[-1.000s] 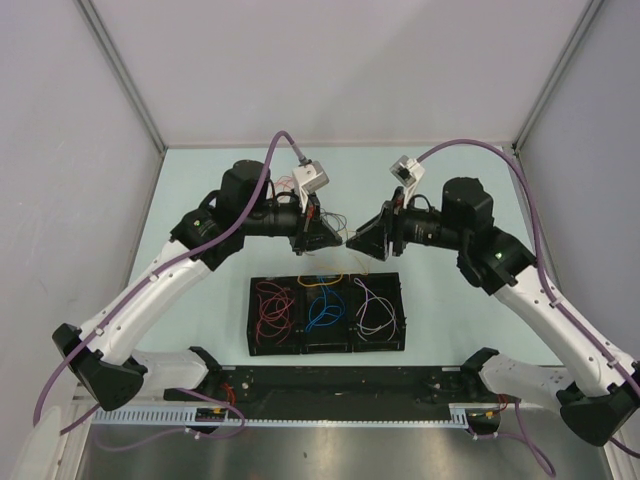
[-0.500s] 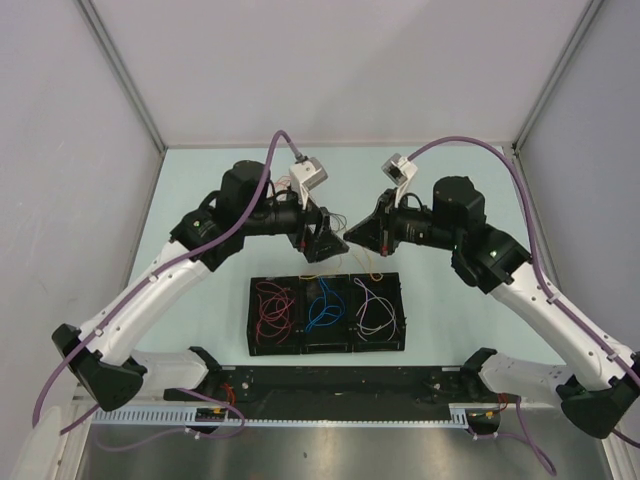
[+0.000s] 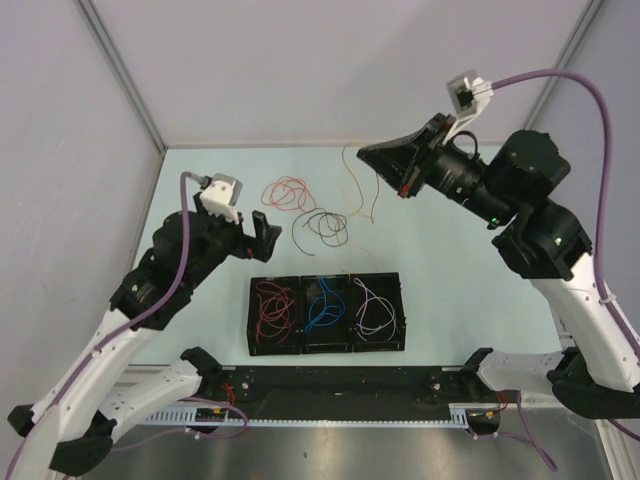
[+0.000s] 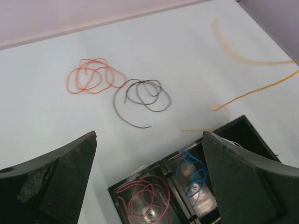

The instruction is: Untangle the cables

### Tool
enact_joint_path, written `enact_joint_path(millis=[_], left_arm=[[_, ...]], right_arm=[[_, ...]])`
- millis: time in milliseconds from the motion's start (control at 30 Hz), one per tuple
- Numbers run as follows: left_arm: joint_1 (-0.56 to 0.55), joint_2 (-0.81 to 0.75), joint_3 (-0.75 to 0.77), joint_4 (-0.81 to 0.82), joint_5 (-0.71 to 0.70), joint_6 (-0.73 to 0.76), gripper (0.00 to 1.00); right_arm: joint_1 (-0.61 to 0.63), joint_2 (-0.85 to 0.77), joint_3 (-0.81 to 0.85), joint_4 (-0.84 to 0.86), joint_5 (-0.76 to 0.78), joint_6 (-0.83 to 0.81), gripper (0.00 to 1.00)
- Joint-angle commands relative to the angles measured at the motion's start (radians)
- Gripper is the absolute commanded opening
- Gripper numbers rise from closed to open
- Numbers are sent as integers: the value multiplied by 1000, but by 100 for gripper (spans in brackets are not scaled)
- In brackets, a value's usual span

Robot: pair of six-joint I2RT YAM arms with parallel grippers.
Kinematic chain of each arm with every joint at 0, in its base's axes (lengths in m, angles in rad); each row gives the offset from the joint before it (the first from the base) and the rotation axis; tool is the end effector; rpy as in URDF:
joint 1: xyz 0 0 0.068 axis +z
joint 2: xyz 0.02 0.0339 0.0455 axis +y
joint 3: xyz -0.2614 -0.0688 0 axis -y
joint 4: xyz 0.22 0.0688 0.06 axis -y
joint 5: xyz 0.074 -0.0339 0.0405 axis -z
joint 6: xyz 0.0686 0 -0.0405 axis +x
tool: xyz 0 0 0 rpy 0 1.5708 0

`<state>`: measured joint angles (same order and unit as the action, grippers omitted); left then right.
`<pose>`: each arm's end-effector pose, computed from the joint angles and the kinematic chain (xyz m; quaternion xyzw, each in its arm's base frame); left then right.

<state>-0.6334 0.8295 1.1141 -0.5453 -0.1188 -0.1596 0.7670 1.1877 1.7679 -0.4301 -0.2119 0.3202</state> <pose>0.1460 -0.0971 0.3890 0.1506 0.7780 -0.1914 0.5791 0.1433 0.1581 0.5478 -0.2218 0.6146 0.4489 0.6095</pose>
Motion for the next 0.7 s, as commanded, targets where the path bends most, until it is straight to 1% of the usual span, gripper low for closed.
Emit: enact_joint_path(millis=[0, 167, 267, 433, 567, 667], left_arm=[[8, -85, -97, -18, -194, -27, 100], [6, -144, -201, -16, -219, -55, 100], [8, -153, -241, -15, -185, -67, 100], [6, -156, -276, -30, -174, -80, 99], [6, -176, -321, -16, -154, -89, 99], [6, -170, -323, -24, -150, -90, 99]], right_arm=[[11, 33, 157, -15, 126, 0, 0], [20, 23, 217, -27, 212, -1, 0], [22, 1, 220, -25, 276, -3, 0], [22, -14, 235, -70, 299, 35, 0], [28, -36, 211, -91, 287, 59, 0], [31, -56, 206, -121, 290, 72, 0]])
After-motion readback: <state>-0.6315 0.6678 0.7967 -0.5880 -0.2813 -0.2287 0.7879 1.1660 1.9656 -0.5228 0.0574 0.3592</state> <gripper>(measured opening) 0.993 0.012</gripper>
